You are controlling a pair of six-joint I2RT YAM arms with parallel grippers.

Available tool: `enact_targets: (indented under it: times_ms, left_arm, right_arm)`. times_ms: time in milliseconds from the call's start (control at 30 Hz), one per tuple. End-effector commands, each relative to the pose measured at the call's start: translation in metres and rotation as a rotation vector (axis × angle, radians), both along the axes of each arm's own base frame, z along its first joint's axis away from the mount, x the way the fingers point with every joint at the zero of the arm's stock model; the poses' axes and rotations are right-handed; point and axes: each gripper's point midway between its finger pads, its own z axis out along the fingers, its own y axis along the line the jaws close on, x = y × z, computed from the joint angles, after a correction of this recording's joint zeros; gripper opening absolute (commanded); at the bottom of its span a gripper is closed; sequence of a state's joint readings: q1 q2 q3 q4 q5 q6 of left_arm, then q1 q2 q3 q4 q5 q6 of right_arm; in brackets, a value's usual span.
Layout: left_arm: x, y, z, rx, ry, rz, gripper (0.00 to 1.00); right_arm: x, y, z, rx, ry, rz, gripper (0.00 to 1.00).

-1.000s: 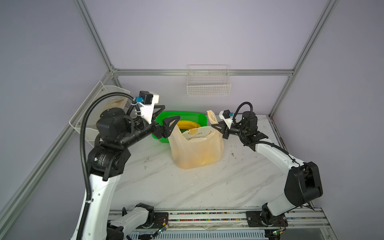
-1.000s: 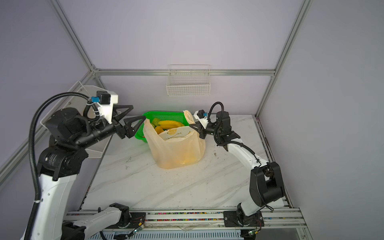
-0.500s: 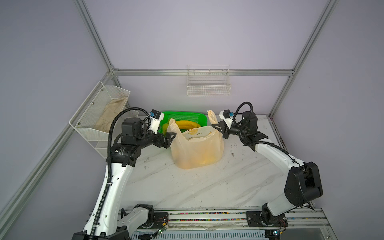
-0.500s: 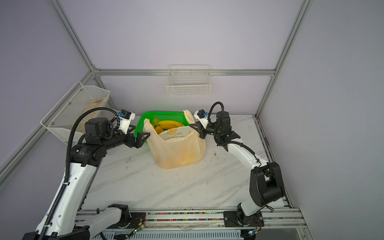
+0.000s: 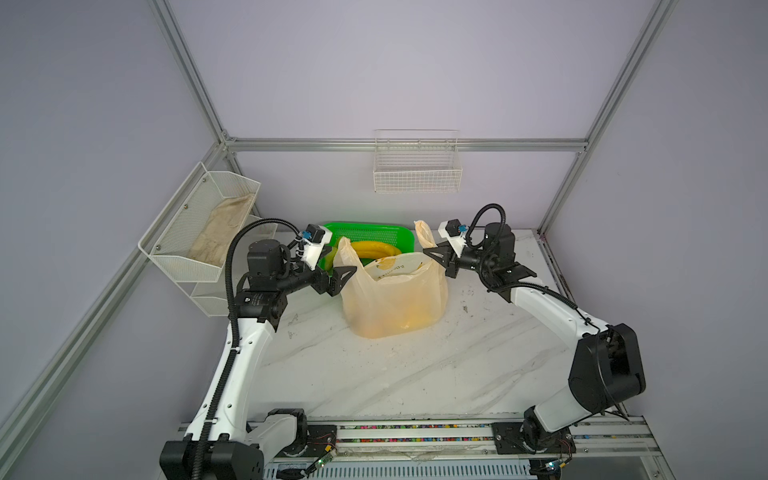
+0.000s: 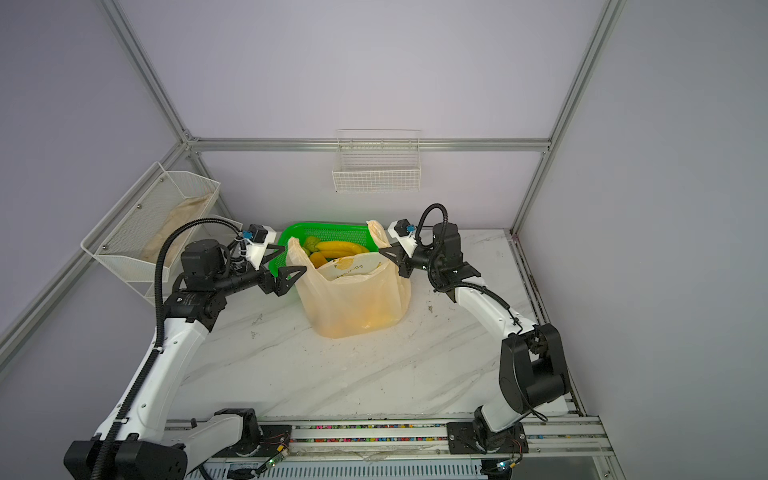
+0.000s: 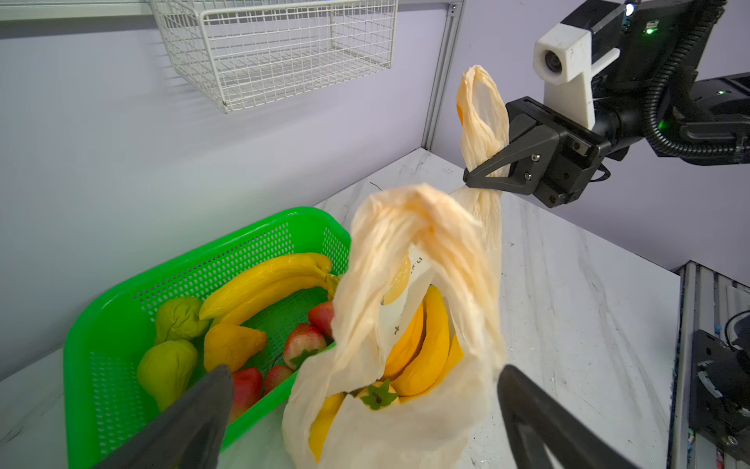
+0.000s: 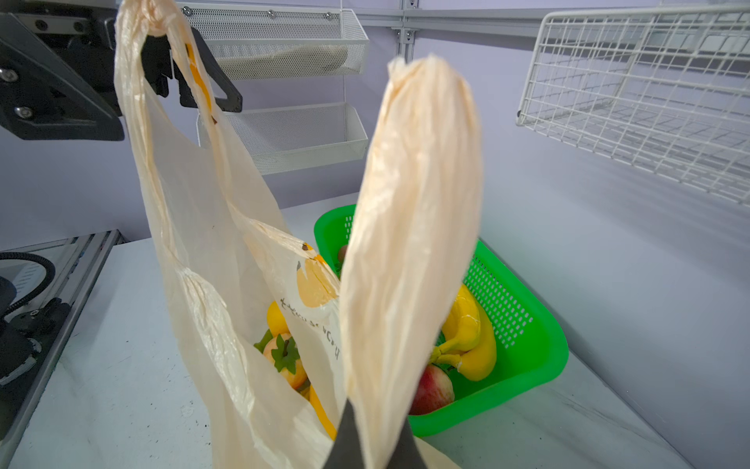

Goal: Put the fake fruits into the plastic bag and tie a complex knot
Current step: 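Pull the left gripper's handle away then bring it back toward the right gripper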

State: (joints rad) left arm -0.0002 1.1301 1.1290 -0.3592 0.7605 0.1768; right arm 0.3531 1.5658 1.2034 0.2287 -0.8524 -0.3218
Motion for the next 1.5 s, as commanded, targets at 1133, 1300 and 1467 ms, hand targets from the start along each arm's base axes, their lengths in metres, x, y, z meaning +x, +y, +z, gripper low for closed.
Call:
enact_targets:
  times_ms: [1133, 1300, 1467]
  left_arm:
    - [0.018, -0.041, -0.015, -0.16, -0.084, -0.301, 0.01]
    - [0.003, -0.064, -0.021, -0.064, -0.071, -0.392, 0.0]
    - [-0.002, -0.088, -0.019, 0.003, -0.065, -0.478, 0.0]
  right_arm:
    - [0.003, 0.0, 0.002, 0.019, 0.005, 0.004, 0.0]
    - [-0.001, 0.001, 0.003, 0.012, -0.005, 0.027, 0.05]
    - [-0.002, 0.002, 0.006, 0.022, 0.004, 0.037, 0.08]
